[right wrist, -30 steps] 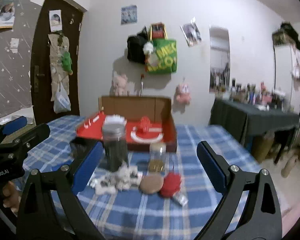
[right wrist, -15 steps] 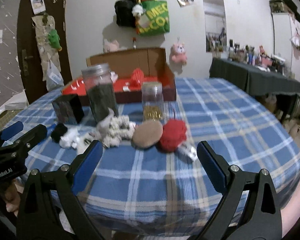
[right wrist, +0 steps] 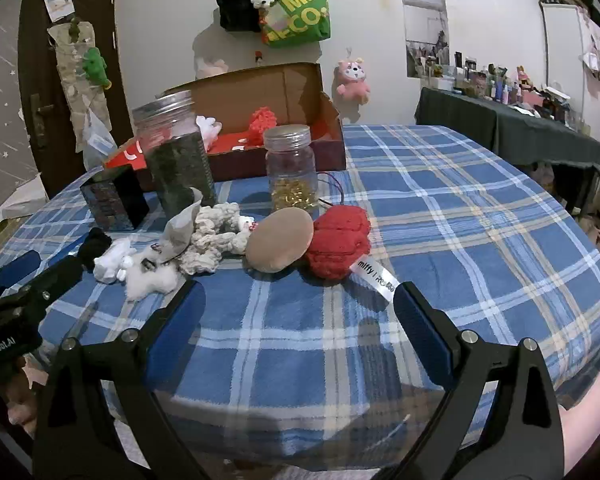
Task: Organize soft objects
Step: 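Grasp the blue cloth with left tool while right tool grasps red yarn ball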
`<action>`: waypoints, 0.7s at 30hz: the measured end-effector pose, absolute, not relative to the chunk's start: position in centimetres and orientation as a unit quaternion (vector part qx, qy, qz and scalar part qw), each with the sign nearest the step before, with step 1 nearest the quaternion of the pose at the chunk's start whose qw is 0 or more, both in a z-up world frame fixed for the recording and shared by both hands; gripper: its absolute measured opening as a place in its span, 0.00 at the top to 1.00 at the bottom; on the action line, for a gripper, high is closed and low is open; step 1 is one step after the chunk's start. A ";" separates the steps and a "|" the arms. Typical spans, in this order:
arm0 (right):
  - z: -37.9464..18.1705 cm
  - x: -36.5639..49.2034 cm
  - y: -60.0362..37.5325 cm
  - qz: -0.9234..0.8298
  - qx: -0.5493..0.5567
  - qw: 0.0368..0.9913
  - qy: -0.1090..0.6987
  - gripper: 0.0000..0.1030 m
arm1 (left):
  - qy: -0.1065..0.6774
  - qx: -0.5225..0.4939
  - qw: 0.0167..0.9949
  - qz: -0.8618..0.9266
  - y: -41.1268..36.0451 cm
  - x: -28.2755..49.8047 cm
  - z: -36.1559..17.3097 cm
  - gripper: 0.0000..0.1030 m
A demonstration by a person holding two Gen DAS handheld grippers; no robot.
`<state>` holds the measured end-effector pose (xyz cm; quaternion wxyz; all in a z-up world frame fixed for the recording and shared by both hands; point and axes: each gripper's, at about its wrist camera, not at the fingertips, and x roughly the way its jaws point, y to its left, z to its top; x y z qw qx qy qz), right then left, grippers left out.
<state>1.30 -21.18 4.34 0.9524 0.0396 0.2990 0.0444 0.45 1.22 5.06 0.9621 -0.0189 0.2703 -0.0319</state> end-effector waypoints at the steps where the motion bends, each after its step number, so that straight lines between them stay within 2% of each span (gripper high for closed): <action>1: 4.4 1.4 -21.3 0.044 0.040 0.952 0.300 0.06 | 0.272 -0.020 0.962 -0.030 1.5 0.7 5.2 0.00; 10: 5.0 3.6 -23.1 0.029 0.059 0.949 0.308 0.06 | 0.288 -0.018 0.957 -0.027 3.8 3.0 6.5 0.00; 19: 4.7 6.3 -26.3 0.030 0.126 0.935 0.330 0.07 | 0.326 0.002 0.945 -0.015 7.7 5.6 6.4 0.00; 21: 4.3 6.9 -26.9 0.042 0.150 0.927 0.340 0.10 | 0.341 -0.012 0.940 -0.017 8.8 6.2 6.1 0.01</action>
